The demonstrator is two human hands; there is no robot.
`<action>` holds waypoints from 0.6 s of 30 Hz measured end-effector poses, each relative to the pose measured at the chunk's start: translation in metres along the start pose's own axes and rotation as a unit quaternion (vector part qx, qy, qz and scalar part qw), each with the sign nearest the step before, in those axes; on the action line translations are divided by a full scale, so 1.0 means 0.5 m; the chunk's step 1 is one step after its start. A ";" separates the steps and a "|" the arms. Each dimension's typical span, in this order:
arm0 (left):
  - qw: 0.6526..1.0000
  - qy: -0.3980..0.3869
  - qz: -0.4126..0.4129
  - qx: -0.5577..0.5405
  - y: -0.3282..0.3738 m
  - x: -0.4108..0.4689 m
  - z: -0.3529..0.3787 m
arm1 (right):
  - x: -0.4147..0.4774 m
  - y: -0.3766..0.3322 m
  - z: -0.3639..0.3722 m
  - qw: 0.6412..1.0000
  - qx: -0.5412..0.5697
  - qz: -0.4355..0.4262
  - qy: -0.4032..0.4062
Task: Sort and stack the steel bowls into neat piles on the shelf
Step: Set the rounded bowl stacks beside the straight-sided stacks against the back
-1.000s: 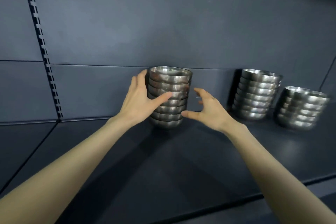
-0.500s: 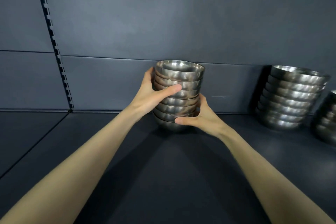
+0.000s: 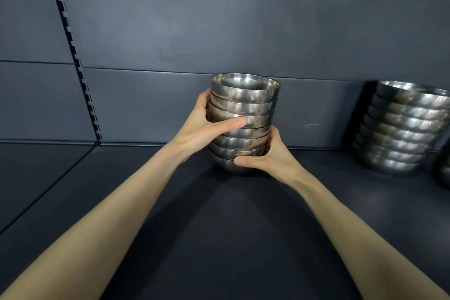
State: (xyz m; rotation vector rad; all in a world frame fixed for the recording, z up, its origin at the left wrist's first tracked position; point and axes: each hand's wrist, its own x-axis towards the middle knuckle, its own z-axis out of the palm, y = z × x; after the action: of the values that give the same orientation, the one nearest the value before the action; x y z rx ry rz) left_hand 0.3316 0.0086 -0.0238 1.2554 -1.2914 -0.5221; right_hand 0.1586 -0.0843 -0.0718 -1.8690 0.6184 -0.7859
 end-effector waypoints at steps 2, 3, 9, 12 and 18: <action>1.000 0.002 0.002 -0.008 -0.002 0.000 0.000 | -0.002 -0.001 0.000 1.000 0.006 0.009 0.002; 1.000 0.003 0.004 -0.011 -0.003 0.000 0.000 | -0.002 0.000 0.000 1.000 0.007 0.009 0.006; 1.000 0.004 -0.008 -0.023 -0.009 -0.001 0.001 | -0.007 0.001 0.003 0.999 0.009 0.014 0.030; 0.999 -0.008 -0.024 -0.025 -0.012 -0.002 0.002 | -0.009 -0.003 0.005 0.999 0.009 0.019 0.034; 0.998 -0.030 -0.047 -0.023 -0.012 -0.005 -0.002 | -0.016 -0.012 0.008 0.999 0.008 0.031 0.041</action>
State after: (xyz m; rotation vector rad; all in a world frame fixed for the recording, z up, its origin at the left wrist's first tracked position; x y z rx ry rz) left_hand 0.3340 0.0091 -0.0299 1.2750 -1.2686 -0.6578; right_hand 0.1569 -0.0740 -0.0693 -1.8027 0.7162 -0.8277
